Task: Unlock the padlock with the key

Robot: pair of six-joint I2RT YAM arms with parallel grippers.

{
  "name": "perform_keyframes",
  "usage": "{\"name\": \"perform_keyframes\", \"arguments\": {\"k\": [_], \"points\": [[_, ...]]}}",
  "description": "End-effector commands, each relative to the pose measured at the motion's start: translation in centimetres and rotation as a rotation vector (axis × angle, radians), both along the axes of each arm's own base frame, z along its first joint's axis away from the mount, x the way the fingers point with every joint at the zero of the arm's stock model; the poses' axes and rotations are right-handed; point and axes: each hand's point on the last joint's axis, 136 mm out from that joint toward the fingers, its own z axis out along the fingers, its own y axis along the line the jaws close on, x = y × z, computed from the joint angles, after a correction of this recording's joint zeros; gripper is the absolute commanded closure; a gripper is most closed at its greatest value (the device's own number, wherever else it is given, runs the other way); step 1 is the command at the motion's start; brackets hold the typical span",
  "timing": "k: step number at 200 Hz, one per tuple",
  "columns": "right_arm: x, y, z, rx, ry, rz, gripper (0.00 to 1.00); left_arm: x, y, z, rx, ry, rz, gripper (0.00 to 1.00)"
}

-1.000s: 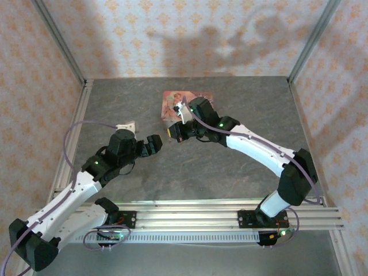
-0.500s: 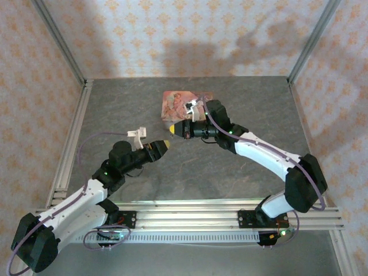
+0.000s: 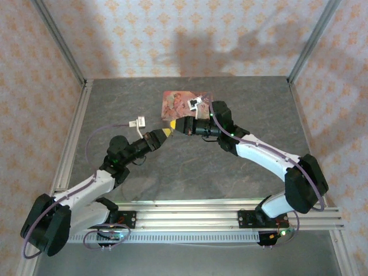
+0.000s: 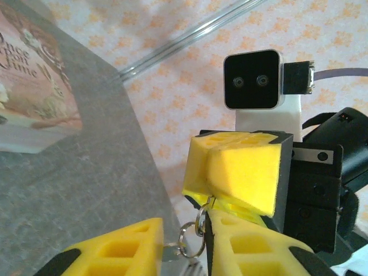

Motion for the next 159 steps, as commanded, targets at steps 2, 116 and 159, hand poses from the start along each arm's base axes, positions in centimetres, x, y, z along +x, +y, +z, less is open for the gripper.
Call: {"name": "perform_keyframes", "arguments": {"k": [2,116,159], "points": [[-0.47,-0.28,2.51,0.07,-0.054,0.014,1.0,-0.64,-0.28,3.85,-0.053,-0.119,-0.042,0.79],[-0.69,0.06,2.82,0.114,-0.036,0.039,1.0,-0.9,-0.37,4.28,-0.026,-0.125,-0.052,0.91],[-0.81,0.09,2.26,0.102,-0.021,0.046,1.0,-1.28,-0.1,4.38,-0.006,-0.134,-0.043,1.0]]}}
